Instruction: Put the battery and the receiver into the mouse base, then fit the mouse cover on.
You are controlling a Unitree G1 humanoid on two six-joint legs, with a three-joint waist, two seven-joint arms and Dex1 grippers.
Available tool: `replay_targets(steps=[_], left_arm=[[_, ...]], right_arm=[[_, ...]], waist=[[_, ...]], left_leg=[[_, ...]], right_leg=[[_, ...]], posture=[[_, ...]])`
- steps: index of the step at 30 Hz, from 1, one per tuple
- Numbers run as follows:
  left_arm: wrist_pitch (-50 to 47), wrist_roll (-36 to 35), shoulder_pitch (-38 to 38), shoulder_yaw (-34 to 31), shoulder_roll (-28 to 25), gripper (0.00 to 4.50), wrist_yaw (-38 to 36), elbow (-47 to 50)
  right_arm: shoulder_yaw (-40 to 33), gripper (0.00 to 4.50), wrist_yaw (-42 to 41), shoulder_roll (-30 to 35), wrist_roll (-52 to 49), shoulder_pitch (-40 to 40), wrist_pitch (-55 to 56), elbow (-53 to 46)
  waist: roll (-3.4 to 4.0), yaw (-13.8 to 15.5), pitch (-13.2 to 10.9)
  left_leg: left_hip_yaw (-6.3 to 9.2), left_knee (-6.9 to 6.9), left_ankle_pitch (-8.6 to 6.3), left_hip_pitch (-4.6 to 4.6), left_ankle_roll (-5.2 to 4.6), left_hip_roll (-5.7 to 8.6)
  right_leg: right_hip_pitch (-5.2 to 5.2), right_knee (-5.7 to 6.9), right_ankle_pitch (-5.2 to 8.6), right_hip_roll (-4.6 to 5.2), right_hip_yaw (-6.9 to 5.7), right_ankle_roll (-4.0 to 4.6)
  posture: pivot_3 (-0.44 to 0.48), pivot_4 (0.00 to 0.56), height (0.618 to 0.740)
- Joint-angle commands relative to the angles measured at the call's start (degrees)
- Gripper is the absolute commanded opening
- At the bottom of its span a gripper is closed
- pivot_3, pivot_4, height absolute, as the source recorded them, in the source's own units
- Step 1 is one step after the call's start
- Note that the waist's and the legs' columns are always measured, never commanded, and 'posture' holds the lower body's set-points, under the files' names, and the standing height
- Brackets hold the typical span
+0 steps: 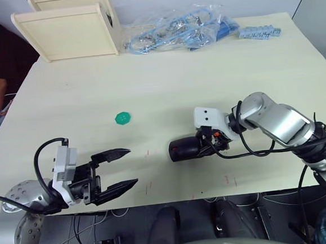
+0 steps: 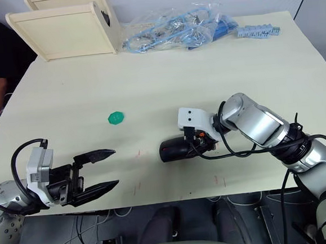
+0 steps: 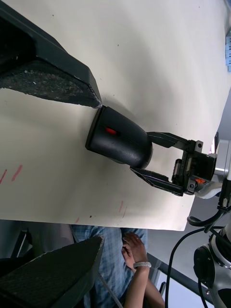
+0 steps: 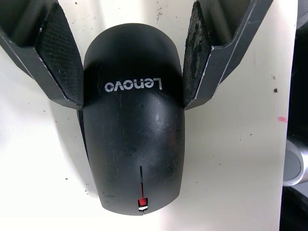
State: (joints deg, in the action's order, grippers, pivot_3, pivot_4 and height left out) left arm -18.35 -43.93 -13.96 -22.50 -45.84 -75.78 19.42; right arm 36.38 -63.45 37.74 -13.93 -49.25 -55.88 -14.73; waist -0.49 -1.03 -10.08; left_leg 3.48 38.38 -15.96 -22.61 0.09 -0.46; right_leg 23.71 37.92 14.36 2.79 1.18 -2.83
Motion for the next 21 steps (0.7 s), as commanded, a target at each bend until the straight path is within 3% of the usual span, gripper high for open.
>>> replay_targets(steps=[1, 21], left_arm=[[0.68, -0.17, -0.35, -1.43, -0.17, 4.50, 0.13, 1.03], [0.94, -0.10, -1.07, -1.24, 0.16, 4.50, 0.70, 1.58]], right_arm=[[0.72, 2.79, -0.25, -0.56, 1.01, -1.00, 0.33, 0.07], [2.81, 2.79, -3.02, -2.37, 4.00, -2.54, 1.92, 3.77]], waist=[[0.00, -0.04, 0.00], [-0.01, -1.19, 0.01]], left_leg=[[0.00, 0.00, 0.00, 0.00, 0.00, 0.00], [0.02, 0.01, 0.00, 0.12, 0.00, -0.01]], right_leg=[[0.00, 0.00, 0.00, 0.00, 0.00, 0.00], [-0.05, 0.06, -0.02, -0.01, 0.04, 0.03]], posture=[[0.000, 0.150, 0.740], [0.000, 0.150, 0.740]])
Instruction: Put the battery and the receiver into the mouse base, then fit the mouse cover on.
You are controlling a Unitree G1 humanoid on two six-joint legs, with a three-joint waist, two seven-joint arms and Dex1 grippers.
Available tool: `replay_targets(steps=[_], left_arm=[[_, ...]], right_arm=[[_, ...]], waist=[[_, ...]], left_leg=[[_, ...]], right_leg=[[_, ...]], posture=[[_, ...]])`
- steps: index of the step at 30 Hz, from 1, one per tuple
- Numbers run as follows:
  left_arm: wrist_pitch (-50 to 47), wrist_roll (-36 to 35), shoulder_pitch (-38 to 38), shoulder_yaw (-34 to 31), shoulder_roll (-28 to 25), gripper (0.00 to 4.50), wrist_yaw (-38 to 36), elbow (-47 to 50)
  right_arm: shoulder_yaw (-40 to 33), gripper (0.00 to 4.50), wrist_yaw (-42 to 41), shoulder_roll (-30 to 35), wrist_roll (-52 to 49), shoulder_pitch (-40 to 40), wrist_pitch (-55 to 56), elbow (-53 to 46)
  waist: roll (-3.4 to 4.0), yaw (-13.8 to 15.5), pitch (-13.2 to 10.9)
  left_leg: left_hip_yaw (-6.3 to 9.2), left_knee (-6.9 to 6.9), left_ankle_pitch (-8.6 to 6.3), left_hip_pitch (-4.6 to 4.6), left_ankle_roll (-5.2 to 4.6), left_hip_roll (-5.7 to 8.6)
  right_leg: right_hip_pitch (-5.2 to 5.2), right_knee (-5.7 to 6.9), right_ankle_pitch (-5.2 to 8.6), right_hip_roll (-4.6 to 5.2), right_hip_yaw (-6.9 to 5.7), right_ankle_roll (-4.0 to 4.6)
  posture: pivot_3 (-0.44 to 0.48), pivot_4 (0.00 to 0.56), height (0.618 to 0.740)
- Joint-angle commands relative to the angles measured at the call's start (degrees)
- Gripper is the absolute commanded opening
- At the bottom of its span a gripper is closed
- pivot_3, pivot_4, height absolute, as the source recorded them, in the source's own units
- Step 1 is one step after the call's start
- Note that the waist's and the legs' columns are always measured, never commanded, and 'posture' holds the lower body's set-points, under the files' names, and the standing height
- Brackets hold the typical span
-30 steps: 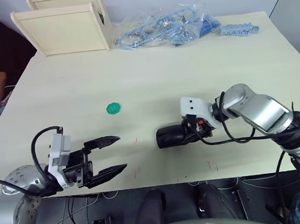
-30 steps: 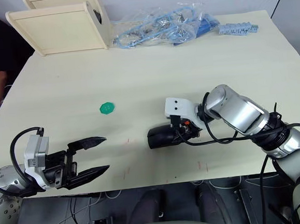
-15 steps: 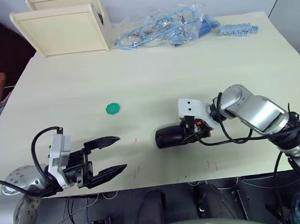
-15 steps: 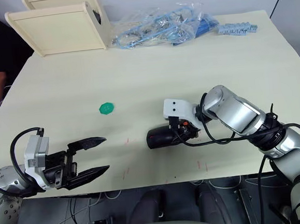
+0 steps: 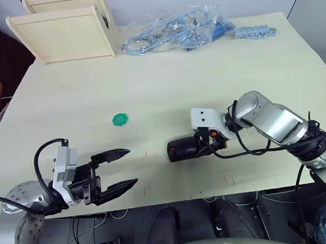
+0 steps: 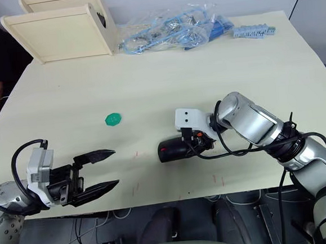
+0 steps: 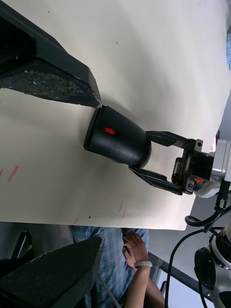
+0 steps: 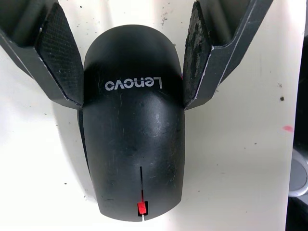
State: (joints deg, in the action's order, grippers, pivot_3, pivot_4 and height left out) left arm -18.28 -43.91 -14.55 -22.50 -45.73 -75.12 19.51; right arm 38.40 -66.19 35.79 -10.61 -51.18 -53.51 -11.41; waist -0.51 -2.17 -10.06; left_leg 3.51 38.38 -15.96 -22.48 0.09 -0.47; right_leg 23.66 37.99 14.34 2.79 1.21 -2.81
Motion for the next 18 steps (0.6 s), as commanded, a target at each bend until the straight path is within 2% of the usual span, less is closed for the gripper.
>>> replay_targets(steps=[1, 18], left_arm=[[0.87, -0.14, -0.54, -1.26, 0.07, 4.50, 0.09, 1.55], [1.12, -0.01, -0.53, -0.99, 0.07, 4.50, 0.18, 1.37]], right_arm=[[0.77, 2.79, -0.32, -0.56, 0.75, -0.62, -0.46, 0.52], [1.94, 2.79, -1.92, -1.24, 3.82, -0.96, 2.91, 2.33]], waist=[[0.00, -0.11, 0.00], [0.00, -0.20, 0.01]], left_leg=[[0.00, 0.00, 0.00, 0.01, 0.00, 0.00], [-0.03, 0.00, 0.00, 0.09, 0.00, -0.02]], right_leg=[[0.00, 0.00, 0.00, 0.00, 0.01, 0.00], [-0.02, 0.03, -0.02, -0.01, 0.03, 0.03]], posture=[[0.000, 0.150, 0.740], [0.000, 0.150, 0.740]])
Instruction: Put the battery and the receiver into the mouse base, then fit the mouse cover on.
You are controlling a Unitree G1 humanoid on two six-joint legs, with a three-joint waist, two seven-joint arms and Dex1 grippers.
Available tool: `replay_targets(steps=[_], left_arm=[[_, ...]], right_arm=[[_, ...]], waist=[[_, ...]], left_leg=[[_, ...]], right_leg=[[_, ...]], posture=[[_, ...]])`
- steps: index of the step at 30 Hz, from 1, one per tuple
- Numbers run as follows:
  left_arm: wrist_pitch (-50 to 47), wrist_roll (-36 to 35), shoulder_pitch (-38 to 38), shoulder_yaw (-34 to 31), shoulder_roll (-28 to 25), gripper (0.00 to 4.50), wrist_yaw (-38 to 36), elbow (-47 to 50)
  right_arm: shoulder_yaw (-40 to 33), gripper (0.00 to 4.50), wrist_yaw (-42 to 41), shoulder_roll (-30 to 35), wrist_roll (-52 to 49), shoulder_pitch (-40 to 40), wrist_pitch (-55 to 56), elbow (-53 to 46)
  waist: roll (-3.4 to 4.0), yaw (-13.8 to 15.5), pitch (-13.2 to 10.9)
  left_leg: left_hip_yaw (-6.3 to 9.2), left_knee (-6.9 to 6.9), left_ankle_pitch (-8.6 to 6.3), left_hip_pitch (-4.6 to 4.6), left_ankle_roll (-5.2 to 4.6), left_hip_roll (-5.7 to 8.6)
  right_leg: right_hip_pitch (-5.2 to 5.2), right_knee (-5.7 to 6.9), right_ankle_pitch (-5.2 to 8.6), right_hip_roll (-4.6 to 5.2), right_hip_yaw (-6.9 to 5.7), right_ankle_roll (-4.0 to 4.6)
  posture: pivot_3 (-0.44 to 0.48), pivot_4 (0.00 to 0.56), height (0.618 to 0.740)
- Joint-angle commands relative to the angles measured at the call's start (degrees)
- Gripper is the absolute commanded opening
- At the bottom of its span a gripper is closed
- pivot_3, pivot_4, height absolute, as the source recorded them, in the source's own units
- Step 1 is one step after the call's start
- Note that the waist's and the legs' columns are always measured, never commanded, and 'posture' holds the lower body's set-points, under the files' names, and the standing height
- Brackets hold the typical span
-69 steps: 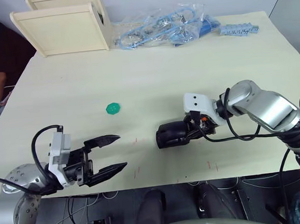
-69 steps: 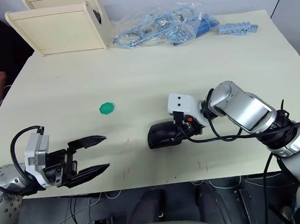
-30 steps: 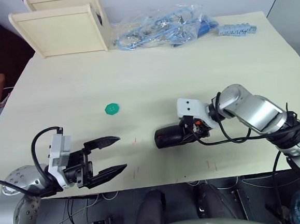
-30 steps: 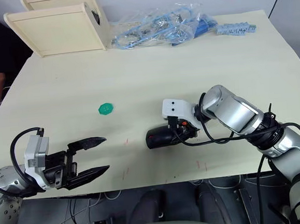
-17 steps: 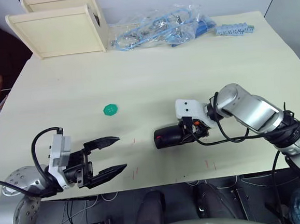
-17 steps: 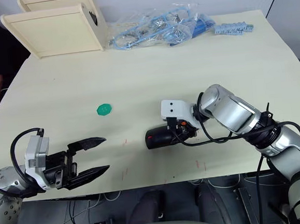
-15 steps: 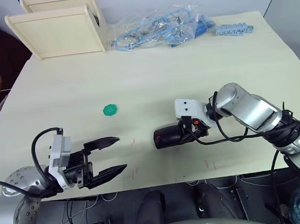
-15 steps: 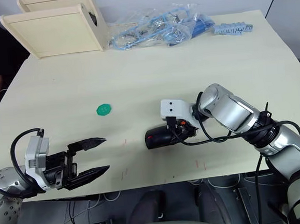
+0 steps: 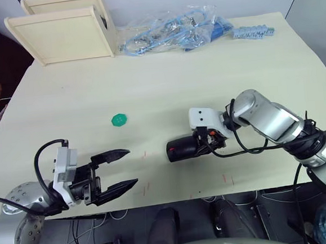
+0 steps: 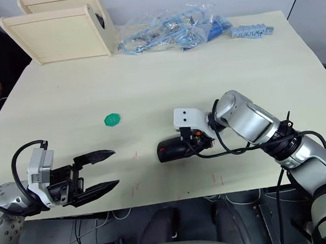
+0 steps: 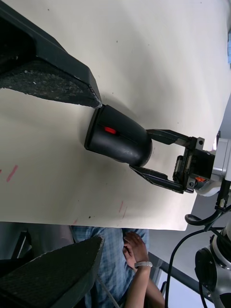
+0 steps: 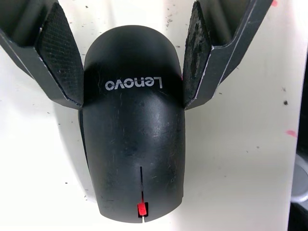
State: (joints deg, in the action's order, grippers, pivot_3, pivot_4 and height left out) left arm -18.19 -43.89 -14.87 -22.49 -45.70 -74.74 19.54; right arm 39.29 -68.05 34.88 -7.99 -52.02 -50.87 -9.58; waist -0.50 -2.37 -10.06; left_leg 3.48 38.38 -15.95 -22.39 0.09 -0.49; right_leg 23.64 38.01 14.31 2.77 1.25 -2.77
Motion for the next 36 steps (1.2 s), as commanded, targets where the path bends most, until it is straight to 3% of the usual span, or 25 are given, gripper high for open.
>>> replay_targets(steps=[1, 36], left_arm=[[1.04, -0.02, -0.31, -1.01, 0.07, 4.50, -0.18, 1.42], [0.93, 0.51, 1.08, -0.35, 0.38, 4.50, -0.50, 0.53]], right_arm=[[1.00, 2.79, -0.13, -0.41, 1.26, -0.08, 0.24, 0.49], [-1.04, 2.79, -0.76, -1.21, 0.76, 0.14, -0.31, -0.46]], waist=[[0.00, -0.01, 0.00], [0.00, -0.07, 0.01]], left_leg=[[0.00, 0.00, 0.00, 0.01, 0.00, 0.00], [-0.02, -0.01, 0.00, 0.05, 0.01, -0.03]], right_leg=[[0.00, 0.01, 0.00, 0.00, 0.00, 0.00], [-0.01, 0.01, -0.03, -0.03, 0.03, 0.05]], posture=[[0.000, 0.150, 0.740], [0.000, 0.150, 0.740]])
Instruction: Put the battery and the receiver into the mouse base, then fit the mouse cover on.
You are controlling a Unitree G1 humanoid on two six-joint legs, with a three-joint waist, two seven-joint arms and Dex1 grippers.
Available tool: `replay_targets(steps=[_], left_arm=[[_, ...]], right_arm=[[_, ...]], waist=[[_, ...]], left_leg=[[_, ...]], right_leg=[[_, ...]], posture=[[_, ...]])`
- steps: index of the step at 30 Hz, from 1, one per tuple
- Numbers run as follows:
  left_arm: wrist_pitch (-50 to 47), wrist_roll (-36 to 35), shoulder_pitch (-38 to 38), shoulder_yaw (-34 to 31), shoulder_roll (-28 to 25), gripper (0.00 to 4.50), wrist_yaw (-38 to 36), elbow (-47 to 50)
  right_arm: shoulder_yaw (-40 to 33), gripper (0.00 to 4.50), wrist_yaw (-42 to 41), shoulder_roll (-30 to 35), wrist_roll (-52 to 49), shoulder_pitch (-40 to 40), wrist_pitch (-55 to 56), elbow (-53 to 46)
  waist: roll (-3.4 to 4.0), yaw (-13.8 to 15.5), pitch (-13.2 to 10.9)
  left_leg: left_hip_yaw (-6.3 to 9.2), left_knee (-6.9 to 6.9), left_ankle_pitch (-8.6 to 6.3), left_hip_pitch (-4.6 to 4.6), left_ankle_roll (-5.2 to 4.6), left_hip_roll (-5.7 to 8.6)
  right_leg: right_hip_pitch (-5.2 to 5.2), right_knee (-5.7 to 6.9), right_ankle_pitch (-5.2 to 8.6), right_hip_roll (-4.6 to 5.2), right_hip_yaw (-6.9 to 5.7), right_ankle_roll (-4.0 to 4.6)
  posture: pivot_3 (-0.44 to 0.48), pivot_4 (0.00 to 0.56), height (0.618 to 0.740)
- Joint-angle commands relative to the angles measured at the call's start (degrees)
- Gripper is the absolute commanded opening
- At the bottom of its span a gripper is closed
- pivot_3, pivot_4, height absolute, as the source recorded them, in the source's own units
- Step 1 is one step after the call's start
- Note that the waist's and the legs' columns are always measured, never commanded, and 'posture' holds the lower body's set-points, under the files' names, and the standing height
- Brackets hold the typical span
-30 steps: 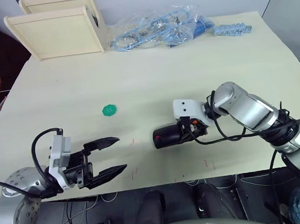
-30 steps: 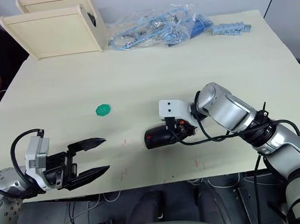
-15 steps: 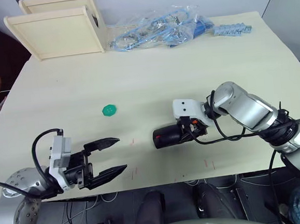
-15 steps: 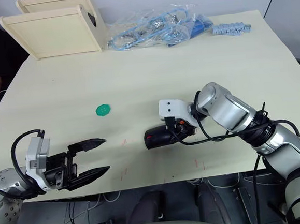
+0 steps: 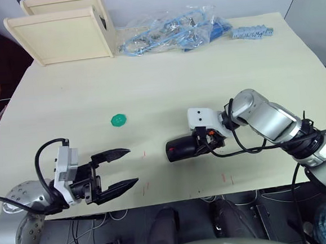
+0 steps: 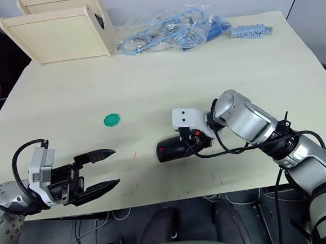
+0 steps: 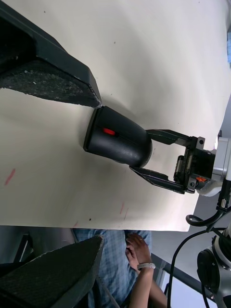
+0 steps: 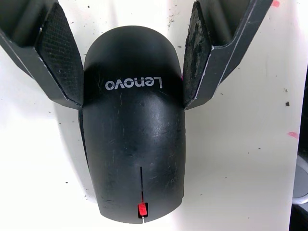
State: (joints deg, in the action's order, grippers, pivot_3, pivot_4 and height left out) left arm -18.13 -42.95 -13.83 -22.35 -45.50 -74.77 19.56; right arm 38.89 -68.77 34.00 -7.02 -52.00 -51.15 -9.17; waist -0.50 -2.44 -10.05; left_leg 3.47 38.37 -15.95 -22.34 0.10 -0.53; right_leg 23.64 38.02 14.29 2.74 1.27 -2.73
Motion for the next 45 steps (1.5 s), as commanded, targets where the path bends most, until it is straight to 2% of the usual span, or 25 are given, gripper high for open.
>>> replay_targets(steps=[1, 9, 11, 45], left_arm=[[0.86, -0.42, 0.06, -0.49, 0.18, 4.50, -0.49, 0.50], [0.90, -0.30, 0.16, -0.45, 0.21, 4.50, -0.51, 0.30], [0.91, -0.29, 0.23, -0.45, 0.21, 4.50, -0.55, 0.19], [0.89, -0.25, 0.07, -0.54, 0.10, 4.50, -0.71, 0.20]], right_arm=[[-0.70, 2.79, 0.10, -0.40, -0.15, 0.14, 0.03, -0.83], [-1.17, 2.79, 0.51, -0.81, -0.36, 0.10, -0.19, -0.48], [-1.29, 3.47, 0.83, -0.94, -0.21, 0.10, -0.01, -0.41], [-4.64, 3.47, 2.55, 0.61, -2.66, 2.27, 0.12, -4.61]], waist=[[0.00, -0.01, 0.00], [0.00, -0.02, 0.00], [0.00, -0.04, 0.00], [0.01, 0.12, -0.01]], left_leg=[[0.00, 0.00, 0.00, 0.00, 0.00, 0.00], [0.00, 0.00, 0.00, 0.00, 0.00, -0.01], [0.00, -0.01, 0.00, 0.00, 0.00, -0.01], [0.03, -0.02, 0.00, -0.12, 0.00, 0.01]], right_leg=[[0.00, 0.00, 0.00, 0.00, 0.00, 0.00], [0.00, 0.00, 0.00, -0.01, 0.00, 0.00], [0.00, 0.00, 0.00, -0.01, 0.00, 0.01], [0.04, -0.07, 0.00, 0.03, -0.05, 0.00]], posture=[[0.000, 0.150, 0.740], [0.000, 0.150, 0.740], [0.000, 0.150, 0.740], [0.000, 0.150, 0.740]])
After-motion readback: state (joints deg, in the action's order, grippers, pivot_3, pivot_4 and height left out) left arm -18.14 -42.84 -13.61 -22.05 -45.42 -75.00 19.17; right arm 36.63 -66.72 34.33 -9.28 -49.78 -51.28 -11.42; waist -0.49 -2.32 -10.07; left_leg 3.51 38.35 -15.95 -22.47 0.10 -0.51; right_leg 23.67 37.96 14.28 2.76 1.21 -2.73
